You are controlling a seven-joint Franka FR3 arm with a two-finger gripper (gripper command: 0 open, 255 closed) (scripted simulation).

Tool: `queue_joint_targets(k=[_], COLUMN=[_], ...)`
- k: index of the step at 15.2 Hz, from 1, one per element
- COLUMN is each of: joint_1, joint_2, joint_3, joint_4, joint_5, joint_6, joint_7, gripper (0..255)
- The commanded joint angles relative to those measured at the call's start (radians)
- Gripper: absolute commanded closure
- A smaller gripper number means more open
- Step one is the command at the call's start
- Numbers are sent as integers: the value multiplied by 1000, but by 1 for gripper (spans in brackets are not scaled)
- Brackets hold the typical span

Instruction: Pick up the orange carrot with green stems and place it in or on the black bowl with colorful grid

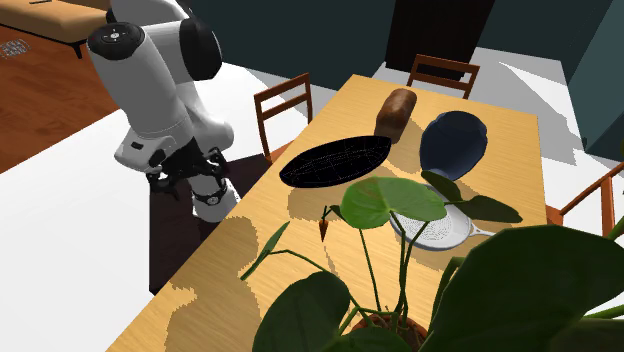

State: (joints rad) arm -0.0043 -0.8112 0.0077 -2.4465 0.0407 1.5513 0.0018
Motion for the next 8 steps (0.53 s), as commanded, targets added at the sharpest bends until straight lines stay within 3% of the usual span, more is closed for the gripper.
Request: queue_joint_targets(k=[1, 8], joint_1=[0, 42], joint_2=[0, 212], joint_3=[0, 122], joint_4=[0, 62], joint_5=[0, 123], joint_6=[0, 57], joint_7=[0, 169], gripper=[0, 0])
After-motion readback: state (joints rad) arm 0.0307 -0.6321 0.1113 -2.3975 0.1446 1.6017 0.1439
